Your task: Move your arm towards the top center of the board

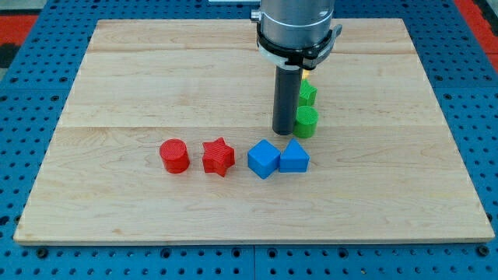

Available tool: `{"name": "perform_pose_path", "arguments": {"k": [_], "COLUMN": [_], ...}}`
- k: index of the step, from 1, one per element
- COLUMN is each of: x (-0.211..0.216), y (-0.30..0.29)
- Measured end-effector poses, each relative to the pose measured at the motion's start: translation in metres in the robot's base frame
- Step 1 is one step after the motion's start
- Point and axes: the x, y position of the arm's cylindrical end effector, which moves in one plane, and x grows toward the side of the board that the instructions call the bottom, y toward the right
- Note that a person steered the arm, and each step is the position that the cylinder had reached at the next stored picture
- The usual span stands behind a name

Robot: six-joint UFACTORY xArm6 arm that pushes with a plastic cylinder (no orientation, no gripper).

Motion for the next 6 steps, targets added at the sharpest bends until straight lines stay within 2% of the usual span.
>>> {"name": "perform_pose_path", "arguments": {"k": [1,2,5,6], "x": [-0.002,-0.048,-0.23,-0.249], "y": [-0.02,-0.039,-0.051,-0.051]}}
